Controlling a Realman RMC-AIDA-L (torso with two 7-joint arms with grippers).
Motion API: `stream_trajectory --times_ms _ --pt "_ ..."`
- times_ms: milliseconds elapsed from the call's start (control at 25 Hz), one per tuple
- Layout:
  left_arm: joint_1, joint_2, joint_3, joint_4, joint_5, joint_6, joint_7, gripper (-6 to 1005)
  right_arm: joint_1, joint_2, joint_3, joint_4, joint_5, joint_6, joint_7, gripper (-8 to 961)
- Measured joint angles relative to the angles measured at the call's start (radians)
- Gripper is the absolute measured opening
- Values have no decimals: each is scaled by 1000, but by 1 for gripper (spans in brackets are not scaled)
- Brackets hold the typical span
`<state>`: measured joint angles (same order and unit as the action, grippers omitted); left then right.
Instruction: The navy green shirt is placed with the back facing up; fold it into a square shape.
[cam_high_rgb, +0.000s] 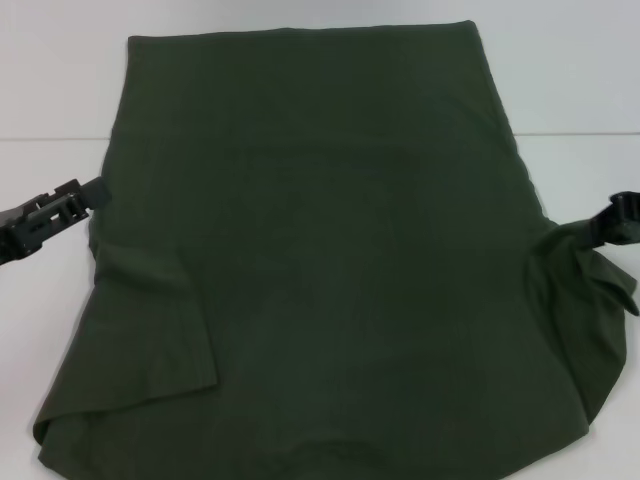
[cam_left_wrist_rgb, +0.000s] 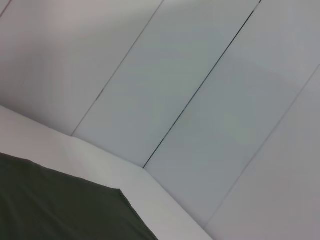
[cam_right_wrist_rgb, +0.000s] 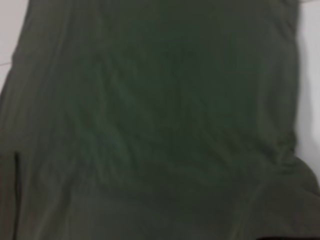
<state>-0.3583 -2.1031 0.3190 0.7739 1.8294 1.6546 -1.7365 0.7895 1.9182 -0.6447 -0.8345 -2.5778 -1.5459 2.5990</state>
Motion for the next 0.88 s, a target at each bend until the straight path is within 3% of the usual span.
stream_trajectory --times_ms 240,880 --pt "2 0 -2 -1 -17 1 -1 723 41 20 -1 68 9 39 -1 25" --pt "-8 2 -26 -25 -51 -33 11 722 46 27 -2 250 157 170 -11 26"
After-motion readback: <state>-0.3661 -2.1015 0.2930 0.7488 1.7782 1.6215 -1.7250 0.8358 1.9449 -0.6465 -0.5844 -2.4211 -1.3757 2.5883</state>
